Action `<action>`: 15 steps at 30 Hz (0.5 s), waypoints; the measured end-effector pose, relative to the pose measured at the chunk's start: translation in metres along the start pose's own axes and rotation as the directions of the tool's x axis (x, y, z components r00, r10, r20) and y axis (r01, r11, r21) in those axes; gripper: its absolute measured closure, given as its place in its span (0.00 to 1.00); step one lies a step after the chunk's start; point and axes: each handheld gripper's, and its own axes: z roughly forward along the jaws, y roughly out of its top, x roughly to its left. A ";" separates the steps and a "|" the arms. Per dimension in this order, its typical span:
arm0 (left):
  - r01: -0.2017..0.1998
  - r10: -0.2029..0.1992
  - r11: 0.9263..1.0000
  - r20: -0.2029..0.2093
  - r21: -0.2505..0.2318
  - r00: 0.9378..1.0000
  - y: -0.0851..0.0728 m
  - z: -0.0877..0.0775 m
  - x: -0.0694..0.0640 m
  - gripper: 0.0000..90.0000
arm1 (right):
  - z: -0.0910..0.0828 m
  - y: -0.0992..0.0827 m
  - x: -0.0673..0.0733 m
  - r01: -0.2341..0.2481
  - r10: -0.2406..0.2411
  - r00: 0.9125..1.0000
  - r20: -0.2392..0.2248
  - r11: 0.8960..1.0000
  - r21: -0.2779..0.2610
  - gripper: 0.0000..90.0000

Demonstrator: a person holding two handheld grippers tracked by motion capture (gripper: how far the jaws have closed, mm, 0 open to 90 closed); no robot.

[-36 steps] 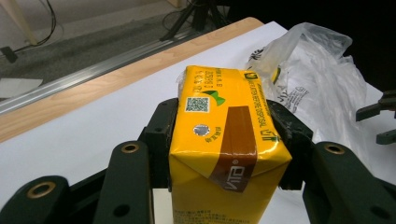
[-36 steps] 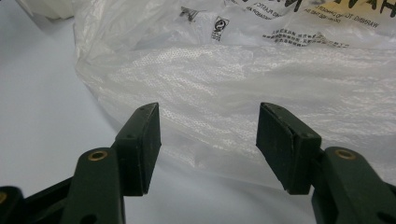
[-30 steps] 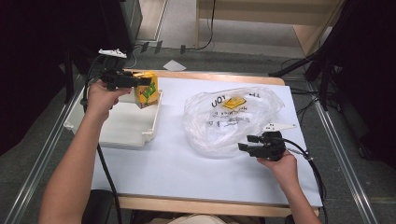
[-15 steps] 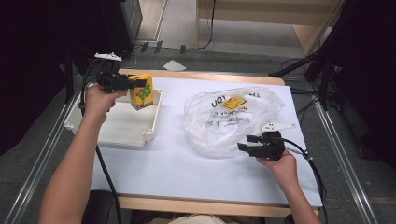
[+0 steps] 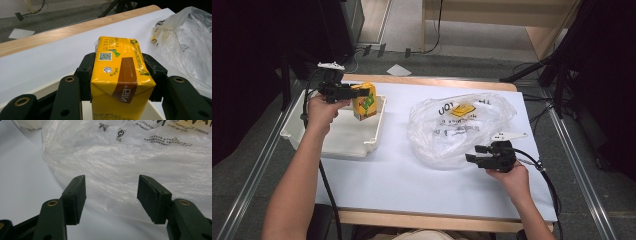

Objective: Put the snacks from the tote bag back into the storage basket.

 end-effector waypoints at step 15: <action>0.017 -0.017 1.000 -0.025 0.023 1.000 -0.013 0.017 0.010 0.58 | 0.001 0.000 0.001 0.004 -0.004 1.000 -0.002 1.000 0.001 0.46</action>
